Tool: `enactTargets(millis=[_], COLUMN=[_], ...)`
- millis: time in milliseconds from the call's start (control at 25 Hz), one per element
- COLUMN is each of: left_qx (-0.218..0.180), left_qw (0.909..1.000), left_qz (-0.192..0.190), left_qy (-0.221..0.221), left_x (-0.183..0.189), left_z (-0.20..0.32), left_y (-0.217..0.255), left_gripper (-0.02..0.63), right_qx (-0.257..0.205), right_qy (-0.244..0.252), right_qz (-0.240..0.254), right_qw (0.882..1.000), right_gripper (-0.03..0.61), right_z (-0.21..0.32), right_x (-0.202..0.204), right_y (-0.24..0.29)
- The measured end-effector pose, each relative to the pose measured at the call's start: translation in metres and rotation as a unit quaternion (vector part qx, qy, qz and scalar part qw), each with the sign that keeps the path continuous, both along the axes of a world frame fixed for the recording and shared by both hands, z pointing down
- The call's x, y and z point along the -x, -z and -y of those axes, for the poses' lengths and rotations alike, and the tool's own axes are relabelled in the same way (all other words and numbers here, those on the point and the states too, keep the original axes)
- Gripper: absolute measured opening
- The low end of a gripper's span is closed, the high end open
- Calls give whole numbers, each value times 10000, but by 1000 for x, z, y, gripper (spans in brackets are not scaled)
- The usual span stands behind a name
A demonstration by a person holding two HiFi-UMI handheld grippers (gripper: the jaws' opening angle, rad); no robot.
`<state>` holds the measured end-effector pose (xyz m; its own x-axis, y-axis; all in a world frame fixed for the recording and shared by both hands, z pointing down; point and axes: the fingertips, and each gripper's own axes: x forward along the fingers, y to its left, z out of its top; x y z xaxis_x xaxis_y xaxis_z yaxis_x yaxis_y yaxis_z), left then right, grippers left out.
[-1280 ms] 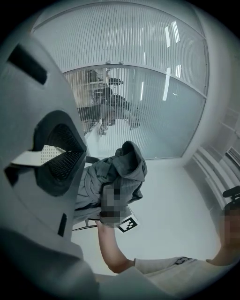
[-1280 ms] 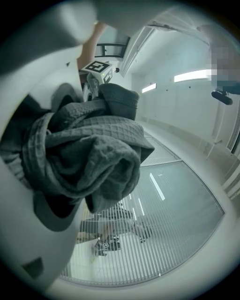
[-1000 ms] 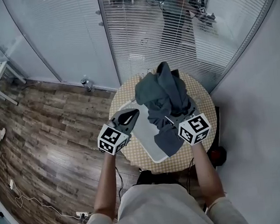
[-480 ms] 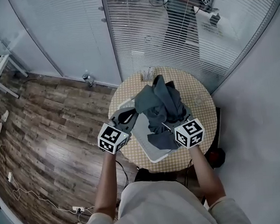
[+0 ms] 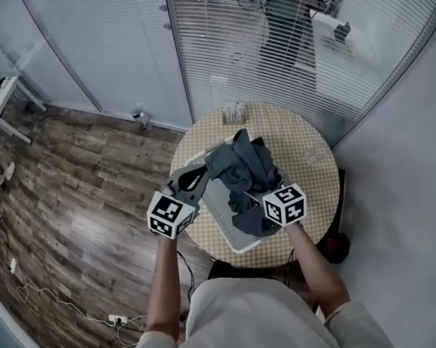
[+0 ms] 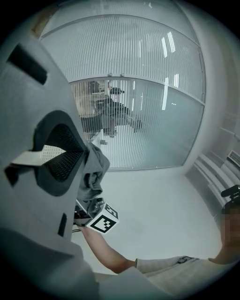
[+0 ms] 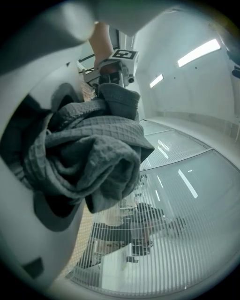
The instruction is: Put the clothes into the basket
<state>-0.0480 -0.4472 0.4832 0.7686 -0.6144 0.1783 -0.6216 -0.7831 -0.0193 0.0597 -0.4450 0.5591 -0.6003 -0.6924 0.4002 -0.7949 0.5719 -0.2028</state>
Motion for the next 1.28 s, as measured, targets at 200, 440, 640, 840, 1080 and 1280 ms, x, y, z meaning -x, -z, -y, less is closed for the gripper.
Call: enactTargets(millis=[200, 440, 640, 840, 1080, 1280], left_qx=[-21, -26, -3, -28, 17, 33], left_qw=[9998, 9993, 9990, 9991, 9994, 9996], left_qz=[11, -6, -47, -90, -64, -84], left_qy=[221, 375, 443, 422, 353, 280], left_x=[5, 16, 29, 30, 22, 16], left_z=[4, 4, 1, 3, 4, 6], left_y=[5, 4, 1, 1, -2, -2], left_gripper=[12, 14, 14, 14, 12, 13], right_qx=[788, 1234, 1478, 1327, 1043, 984], right_qy=[147, 261, 565, 957, 903, 880], right_qz=[-370, -762, -796, -1181, -1004, -966], right_qw=[9961, 9891, 9842, 9794, 9853, 9865], right_gripper=[442, 442, 442, 469, 469, 469], right_z=[12, 18, 13, 5, 13, 17], right_x=[5, 14, 31, 31, 31, 33], right_y=[-44, -79, -90, -84, -63, -57])
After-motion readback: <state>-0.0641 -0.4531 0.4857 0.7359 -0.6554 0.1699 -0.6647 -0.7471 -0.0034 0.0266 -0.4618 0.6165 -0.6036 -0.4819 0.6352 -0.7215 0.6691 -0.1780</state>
